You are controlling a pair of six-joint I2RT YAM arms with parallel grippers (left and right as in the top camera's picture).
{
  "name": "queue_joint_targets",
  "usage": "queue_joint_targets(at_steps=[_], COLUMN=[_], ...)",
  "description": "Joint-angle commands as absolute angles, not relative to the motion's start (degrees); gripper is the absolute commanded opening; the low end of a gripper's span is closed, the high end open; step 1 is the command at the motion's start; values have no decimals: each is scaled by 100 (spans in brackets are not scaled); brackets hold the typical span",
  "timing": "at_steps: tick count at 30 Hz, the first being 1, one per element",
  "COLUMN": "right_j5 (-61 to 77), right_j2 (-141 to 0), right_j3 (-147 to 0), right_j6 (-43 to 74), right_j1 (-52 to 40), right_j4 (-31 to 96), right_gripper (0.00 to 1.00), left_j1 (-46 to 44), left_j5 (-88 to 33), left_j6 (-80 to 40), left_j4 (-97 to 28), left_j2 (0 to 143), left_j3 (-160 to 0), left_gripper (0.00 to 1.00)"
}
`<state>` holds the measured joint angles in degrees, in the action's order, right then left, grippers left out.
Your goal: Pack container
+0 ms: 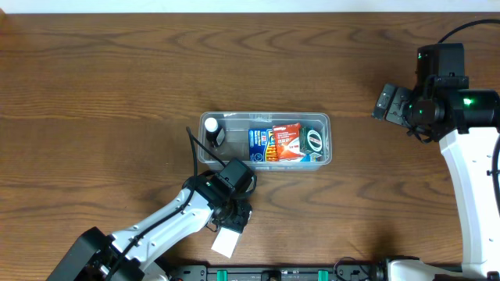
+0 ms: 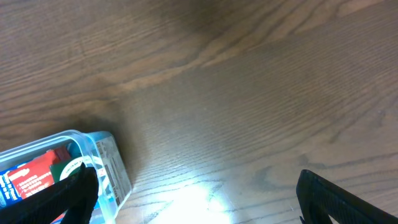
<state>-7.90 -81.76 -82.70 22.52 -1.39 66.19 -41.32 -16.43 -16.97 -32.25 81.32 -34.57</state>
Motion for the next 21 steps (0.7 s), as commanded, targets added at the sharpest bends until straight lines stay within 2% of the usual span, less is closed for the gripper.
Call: queue_joint_targets(at_steps=[1,11,21], right_j5=[-814,-814,-814], right_j2=[-8202,-8202,-8202], right_j3=[-8272,-8272,-8272], right_j6=[2268,2268,2265], right_j1=[-115,-115,-115], right_j4=[6624,6624,6624], right_gripper=[99,99,99], left_j1=[-4160,-4160,-4160], left_j5=[-1833,-2644,-3048], left_j6=[-1837,-1828,-1645], left_j4=[-3341,-3879,-3872], left_j2=[8412,8202,6991], left_j3=[-3131,-3752,-4466], left_gripper=[45,45,45])
